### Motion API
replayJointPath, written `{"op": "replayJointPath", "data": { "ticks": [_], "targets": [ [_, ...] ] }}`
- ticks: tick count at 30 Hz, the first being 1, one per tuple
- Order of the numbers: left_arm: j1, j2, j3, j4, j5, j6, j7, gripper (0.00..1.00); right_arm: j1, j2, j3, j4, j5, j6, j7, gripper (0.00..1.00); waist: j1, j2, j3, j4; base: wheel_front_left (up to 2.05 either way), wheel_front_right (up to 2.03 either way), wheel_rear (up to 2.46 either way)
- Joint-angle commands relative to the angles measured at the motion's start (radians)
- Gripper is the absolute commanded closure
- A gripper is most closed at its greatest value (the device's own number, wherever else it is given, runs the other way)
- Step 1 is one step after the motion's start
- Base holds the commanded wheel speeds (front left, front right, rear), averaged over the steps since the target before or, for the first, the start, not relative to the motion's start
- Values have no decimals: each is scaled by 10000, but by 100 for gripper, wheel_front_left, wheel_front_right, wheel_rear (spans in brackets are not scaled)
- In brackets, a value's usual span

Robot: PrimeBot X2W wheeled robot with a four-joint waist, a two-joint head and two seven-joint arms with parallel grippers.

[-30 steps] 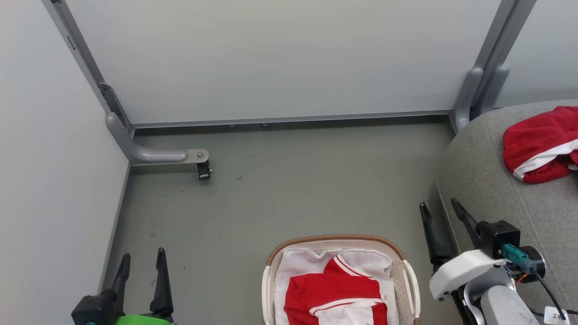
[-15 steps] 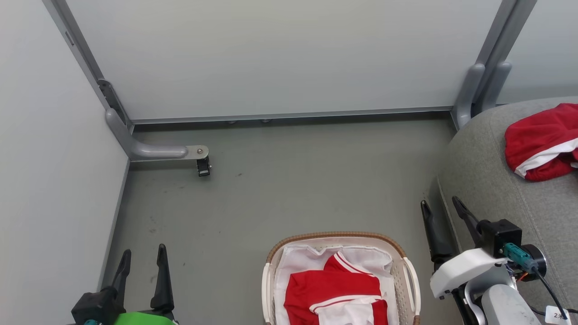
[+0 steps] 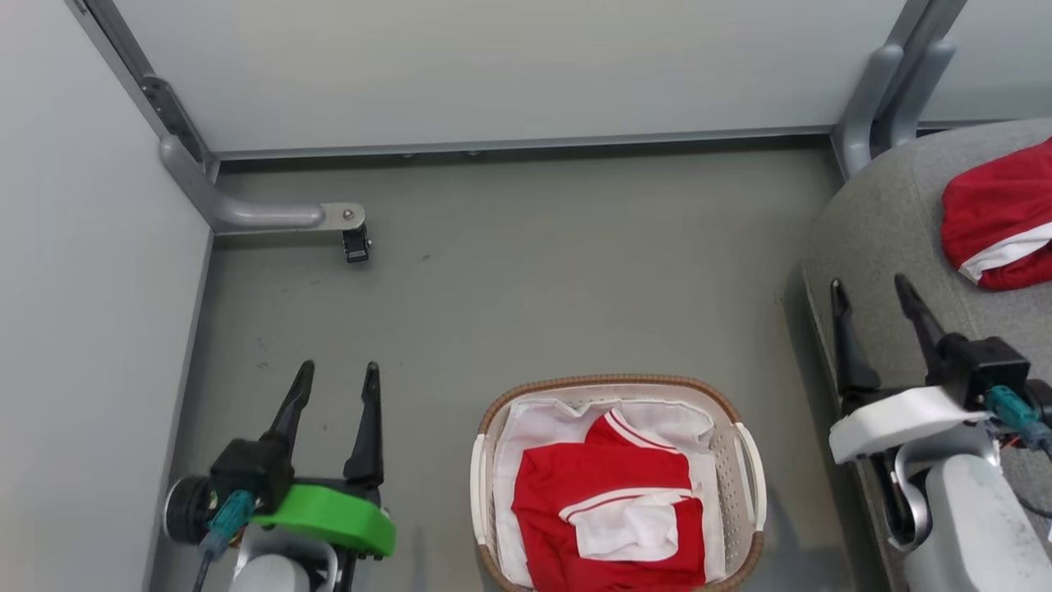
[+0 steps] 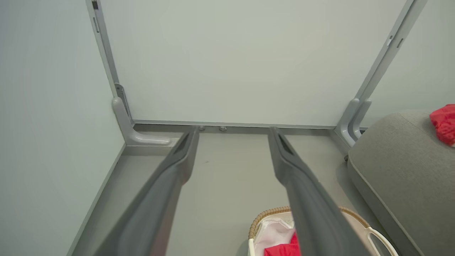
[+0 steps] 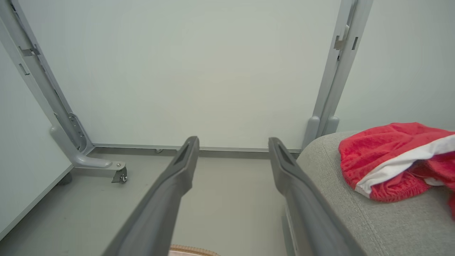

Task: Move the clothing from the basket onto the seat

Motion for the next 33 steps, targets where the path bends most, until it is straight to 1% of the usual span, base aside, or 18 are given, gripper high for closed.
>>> {"op": "replayJointPath", "data": {
  "ticks": [1, 4, 6, 9, 14, 17, 22, 25, 31, 33],
  "targets": [
    [-492, 42, -276, 111, 148, -26, -5, 0, -276, -42, -201, -197, -109, -14, -22, 0, 0, 113, 891, -61, 0, 0, 0],
    [-1288, 141, -1109, 438, 297, -26, -5, 0, -654, -40, -570, -577, -240, -14, -23, 0, 0, 113, 1665, -141, 0, 0, 0],
    [-1897, 241, -1859, 731, 415, -26, -5, 0, -930, -43, -840, -867, -298, -14, -23, 0, 0, 113, 2224, -201, 0, 0, 0],
    [-2870, 387, -3567, 1425, 771, -26, -4, 0, -1161, -37, -1265, -1314, -389, -14, -23, 0, 0, 113, 2964, -237, 0, 0, 0],
    [-4414, 371, -5562, 2672, 593, -8, -7, 0, -1450, -37, -1838, -1969, -518, -14, -22, 0, 0, 113, 4065, -466, 0, 0, 0],
    [-5122, 264, -6507, 3528, 342, -8, -5, 0, -1612, -34, -2033, -2292, -474, -14, -23, 0, 0, 113, 4717, -640, 0, 0, 0],
    [-6193, 170, -7966, 5064, -132, -6, 5, 0, -2037, -36, -2078, -2824, -554, -14, -23, 0, 0, 113, 5796, -1014, 0, 0, 0],
    [-6625, 107, -8778, 5955, -713, -6, 168, 0, -2287, -31, -2119, -3161, -416, -14, -23, 0, 0, 113, 6387, -1269, 0, 0, 0],
    [-7444, 71, -10455, 7132, -1191, -6, 484, 0, -2537, -29, -1987, -3614, -108, -14, -23, 0, 0, 113, 7287, -1754, 0, 0, 0],
    [-7741, 70, -10804, 7449, -1158, -6, 536, 0, -2599, -31, -1908, -3710, -15, -14, -23, 0, 0, 113, 7538, -1889, 0, 0, 0]
  ]
}}
